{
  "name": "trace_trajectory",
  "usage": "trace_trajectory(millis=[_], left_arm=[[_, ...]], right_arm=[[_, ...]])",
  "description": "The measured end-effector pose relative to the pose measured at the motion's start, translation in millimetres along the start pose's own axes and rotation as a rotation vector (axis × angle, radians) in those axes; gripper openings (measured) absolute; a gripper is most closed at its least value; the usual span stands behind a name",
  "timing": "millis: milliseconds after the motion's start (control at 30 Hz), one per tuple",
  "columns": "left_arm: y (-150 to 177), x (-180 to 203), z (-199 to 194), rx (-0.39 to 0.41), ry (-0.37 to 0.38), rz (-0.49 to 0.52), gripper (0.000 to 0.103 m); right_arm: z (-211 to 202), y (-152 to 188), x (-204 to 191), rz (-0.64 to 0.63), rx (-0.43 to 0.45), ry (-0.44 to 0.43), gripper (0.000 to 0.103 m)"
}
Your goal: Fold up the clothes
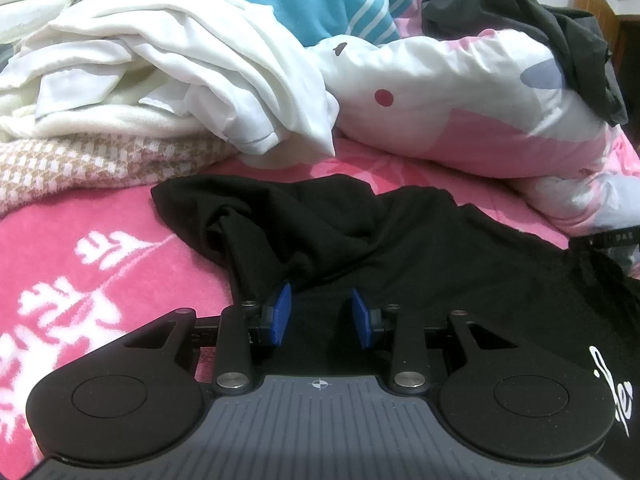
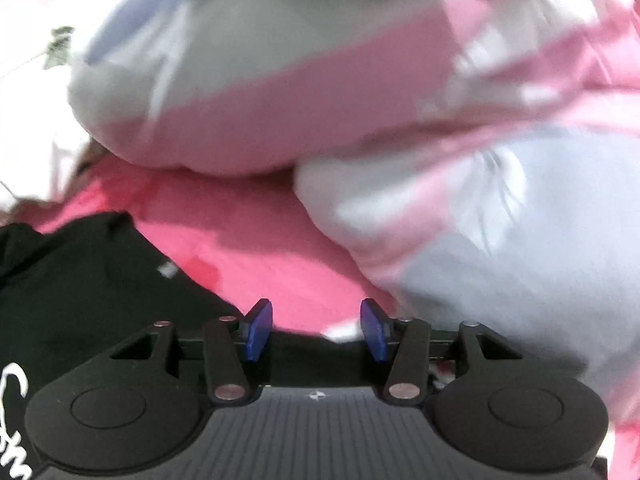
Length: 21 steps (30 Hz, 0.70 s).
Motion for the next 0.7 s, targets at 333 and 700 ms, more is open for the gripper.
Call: trace_trajectory(millis=[333, 700], left_arm=[[0, 0, 0, 0.0, 0.0, 0.003, 0.034], [0, 0, 1, 0.0, 0.0, 0.003, 0.034]], right_arm=[[-12, 13, -19, -0.095, 0.019, -0.093, 0.009], [-84, 88, -98, -0.667, 0.317, 0.118, 0.014]])
Point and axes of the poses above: each gripper's, at about its wrist camera, not at the fingertips, and z roughly the way its jaws point, x to its right, y to its underside, the point moved 7 cm from there along z, roughly the way its jaws point, and after that the axes turned 10 degrees about y, right-handed, at the moved point
